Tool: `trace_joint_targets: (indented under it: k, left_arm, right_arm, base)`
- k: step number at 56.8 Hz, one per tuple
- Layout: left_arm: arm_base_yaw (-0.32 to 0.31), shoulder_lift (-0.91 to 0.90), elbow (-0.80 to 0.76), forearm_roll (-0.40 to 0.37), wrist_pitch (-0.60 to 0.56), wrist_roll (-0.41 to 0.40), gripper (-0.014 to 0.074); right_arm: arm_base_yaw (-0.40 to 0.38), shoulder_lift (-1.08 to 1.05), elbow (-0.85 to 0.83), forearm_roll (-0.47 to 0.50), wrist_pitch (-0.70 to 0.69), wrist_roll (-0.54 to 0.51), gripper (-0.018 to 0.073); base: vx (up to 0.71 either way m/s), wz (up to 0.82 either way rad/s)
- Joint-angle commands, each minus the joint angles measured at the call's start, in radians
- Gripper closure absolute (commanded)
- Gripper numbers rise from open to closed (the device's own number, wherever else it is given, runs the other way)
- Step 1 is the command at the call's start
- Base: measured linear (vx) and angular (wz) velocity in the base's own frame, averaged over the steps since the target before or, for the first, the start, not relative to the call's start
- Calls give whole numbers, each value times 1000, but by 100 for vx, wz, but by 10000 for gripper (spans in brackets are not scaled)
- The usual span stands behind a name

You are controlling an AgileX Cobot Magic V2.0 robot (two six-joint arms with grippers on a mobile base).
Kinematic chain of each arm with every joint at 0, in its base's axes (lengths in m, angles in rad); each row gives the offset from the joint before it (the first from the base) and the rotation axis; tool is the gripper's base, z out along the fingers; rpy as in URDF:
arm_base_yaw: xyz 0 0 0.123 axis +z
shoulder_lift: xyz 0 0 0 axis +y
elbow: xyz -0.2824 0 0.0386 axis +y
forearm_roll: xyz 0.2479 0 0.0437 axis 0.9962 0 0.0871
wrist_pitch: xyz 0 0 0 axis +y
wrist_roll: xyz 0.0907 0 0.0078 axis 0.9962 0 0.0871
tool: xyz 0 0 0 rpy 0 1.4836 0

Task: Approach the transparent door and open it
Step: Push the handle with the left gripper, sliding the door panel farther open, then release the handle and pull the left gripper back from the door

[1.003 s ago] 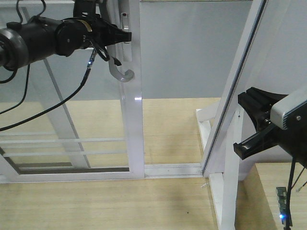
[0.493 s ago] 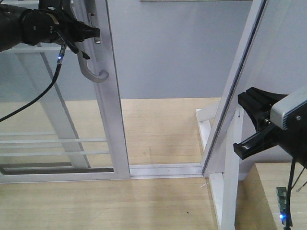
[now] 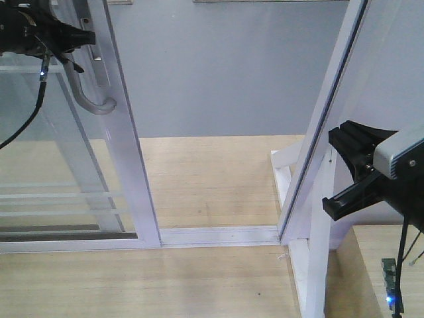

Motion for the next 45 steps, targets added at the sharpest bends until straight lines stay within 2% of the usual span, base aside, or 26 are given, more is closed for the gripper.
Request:
trace_joint_targets:
  k: [1,12,28,35,45]
  left_arm:
    - [36,-125,-62,59,-265,1,599]
    - [77,-139,-62,64,-246,-2,599]
    - [77,-186,-40,76,-227,-2,599]
    - [77,-265,70,76,-236,-2,596]
    - [77,-445,325,82,-345,0,596]
  right_arm:
    - [-3,-13,-29,3,-83,-4,564]
    - [-3,-13,-29,3,-82,-4,564]
    - [-3,-13,-29,2,-82,-4,564]
    - [-3,-13,-29,2,-82,-4,564]
    - [-3,-13,-29,2,-82,-4,564]
  base:
    - [0,0]
    - [0,0]
    - [0,0]
    - [0,0]
    - [0,0]
